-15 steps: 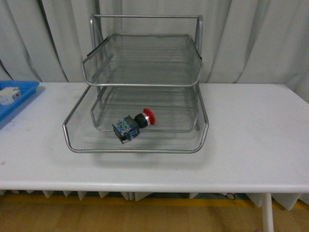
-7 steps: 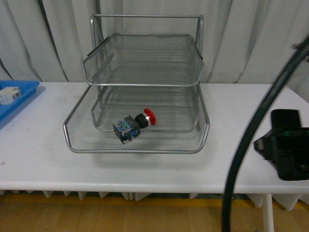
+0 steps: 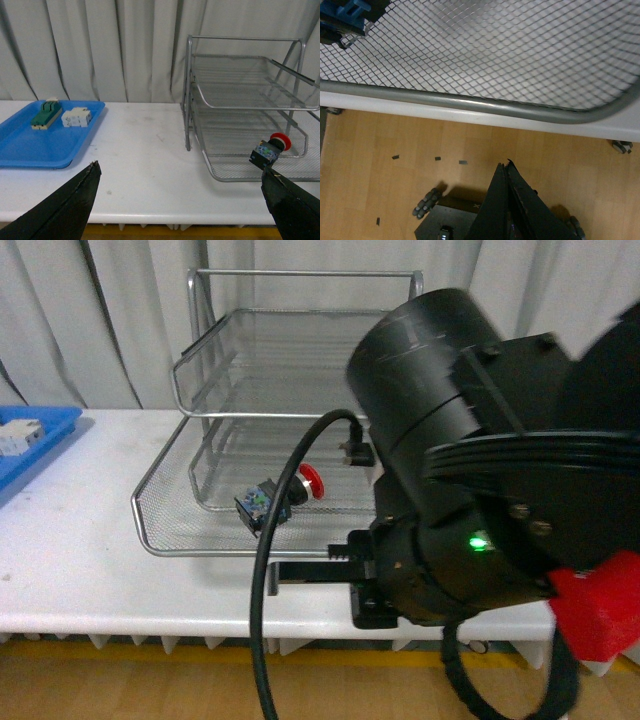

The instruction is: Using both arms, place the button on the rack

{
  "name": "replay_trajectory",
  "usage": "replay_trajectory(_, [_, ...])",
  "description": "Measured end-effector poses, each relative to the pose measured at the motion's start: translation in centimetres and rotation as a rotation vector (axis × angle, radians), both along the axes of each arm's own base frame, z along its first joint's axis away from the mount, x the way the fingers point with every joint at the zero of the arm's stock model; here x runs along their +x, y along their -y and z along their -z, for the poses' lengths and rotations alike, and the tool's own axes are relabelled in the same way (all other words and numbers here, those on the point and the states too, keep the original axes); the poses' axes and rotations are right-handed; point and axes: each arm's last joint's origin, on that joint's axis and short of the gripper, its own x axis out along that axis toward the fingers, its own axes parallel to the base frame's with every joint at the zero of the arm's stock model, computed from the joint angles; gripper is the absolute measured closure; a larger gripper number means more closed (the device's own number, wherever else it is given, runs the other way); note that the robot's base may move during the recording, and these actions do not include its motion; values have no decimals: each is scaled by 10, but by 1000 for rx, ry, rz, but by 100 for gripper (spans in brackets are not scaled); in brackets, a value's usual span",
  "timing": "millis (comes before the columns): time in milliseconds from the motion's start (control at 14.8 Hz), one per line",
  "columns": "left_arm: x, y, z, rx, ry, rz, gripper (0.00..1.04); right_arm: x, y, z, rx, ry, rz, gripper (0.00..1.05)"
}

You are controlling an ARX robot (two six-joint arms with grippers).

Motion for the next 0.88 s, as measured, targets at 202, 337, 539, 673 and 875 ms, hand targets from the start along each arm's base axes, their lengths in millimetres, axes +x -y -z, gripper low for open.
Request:
replay_trajectory(202, [0,0,0,0,0,0,7,23,-30,12,-38,36,27,103])
replay_trajectory(337, [0,0,0,0,0,0,7,34,-43,17,-66,56,25,103])
replay_trajectory(539, [0,0,0,0,0,0,7,69,-66,16,-127,193,20,103])
replay_trajectory(673, [0,0,0,0,-1,0,7,94,-73,3,-132,266,25,103])
replay_trajectory(875, [0,0,0,0,0,0,7,123,-76,-3,-145,338,51,103])
